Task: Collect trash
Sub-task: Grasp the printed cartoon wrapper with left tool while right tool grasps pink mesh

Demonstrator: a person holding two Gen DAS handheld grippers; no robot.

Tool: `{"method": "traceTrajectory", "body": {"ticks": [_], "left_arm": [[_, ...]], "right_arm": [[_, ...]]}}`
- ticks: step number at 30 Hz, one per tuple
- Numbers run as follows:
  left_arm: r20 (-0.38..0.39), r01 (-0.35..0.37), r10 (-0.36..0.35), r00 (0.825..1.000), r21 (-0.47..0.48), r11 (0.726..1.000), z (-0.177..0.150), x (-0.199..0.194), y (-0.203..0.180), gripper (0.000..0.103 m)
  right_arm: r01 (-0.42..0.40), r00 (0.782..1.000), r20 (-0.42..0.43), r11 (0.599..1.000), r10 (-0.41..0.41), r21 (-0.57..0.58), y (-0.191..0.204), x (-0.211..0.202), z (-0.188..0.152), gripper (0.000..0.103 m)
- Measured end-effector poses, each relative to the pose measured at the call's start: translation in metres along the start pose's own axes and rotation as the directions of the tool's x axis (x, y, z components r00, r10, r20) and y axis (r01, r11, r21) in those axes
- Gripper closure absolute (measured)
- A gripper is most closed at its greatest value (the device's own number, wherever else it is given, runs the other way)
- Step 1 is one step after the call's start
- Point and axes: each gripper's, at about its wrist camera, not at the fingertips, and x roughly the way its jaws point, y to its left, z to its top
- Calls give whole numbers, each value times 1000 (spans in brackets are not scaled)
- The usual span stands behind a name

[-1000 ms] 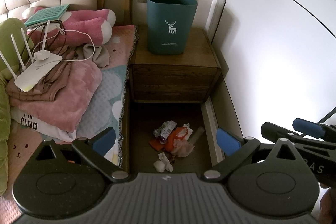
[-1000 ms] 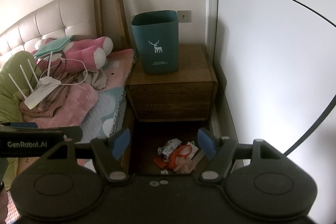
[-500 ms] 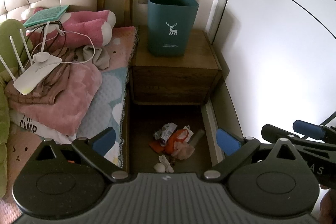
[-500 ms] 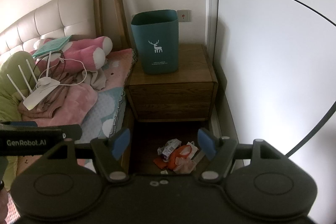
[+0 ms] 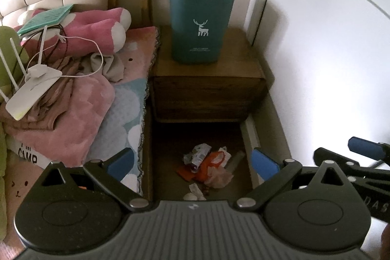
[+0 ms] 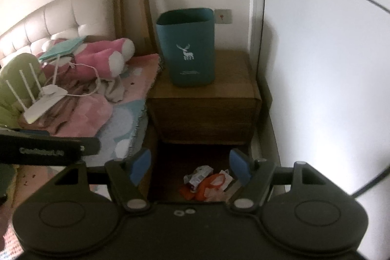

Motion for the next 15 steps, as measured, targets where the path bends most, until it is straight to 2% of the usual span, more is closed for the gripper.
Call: {"method": "traceTrajectory", "body": {"ticks": [4, 9, 12, 15], "left_arm": [[2, -47, 47, 999, -19, 999, 15, 34, -7, 0], [21, -75, 76, 997, -30, 997, 18, 85, -9, 0], [-25, -95, 95, 995, -32, 995, 9, 125, -7, 0], [-64, -78, 78, 995, 2, 997, 0, 172, -5, 0]], "right_arm": [[-10, 999, -47, 1000, 11, 25, -31, 45, 5, 32], [-4, 997, -81, 1000, 6, 23, -58, 107, 8, 32], [7, 993, -117, 999, -1, 46, -73, 146, 6, 32], [16, 989, -147, 999, -9, 49, -82, 185, -5, 32]]}}
